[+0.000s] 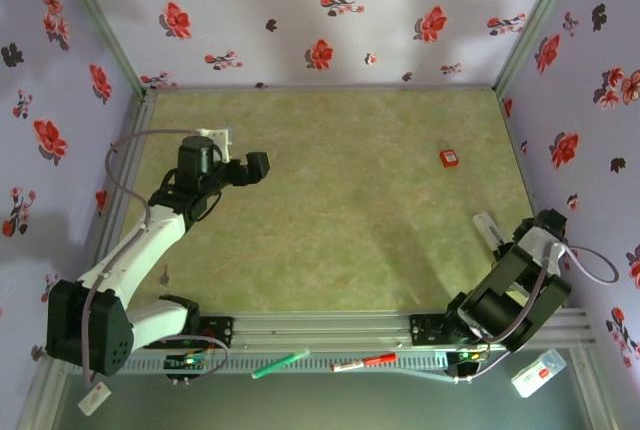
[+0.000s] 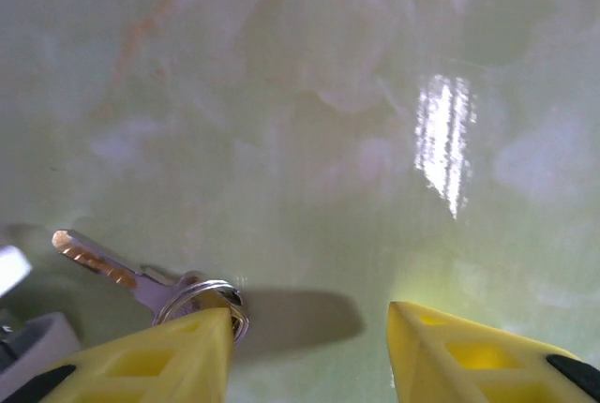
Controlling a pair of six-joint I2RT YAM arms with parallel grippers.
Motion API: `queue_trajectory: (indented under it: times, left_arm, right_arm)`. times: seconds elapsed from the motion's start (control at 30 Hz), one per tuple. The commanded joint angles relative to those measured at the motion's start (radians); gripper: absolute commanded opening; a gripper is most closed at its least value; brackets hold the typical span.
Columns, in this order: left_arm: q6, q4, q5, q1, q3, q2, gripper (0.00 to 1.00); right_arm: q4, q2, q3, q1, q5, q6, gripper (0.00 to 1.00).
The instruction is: Unlock with the key
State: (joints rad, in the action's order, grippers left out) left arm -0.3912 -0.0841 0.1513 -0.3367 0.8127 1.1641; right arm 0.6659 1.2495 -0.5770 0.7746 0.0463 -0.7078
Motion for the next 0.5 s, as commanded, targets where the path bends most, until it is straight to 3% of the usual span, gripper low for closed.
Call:
queue_trajectory:
  times: [0.0,0.27,0.47]
  left_arm:
    - [-0.006,0.012,0.014,-0.002,-0.004,0.005,1.0]
    - [0.002,0.008,0.014,-0.003,0.007,0.006,1.0]
    - [-0.01,0.022,0.036,-0.003,0.002,0.021,1.0]
  right_arm:
    - [-0.02,0.014,-0.018,0.008,-0.017,0.014,0.48]
    - [0.021,-0.009,-0.062,0.008,-0.05,0.033,0.49]
    - [0.078,-0.073,-0.097,0.008,-0.062,0.039,0.59]
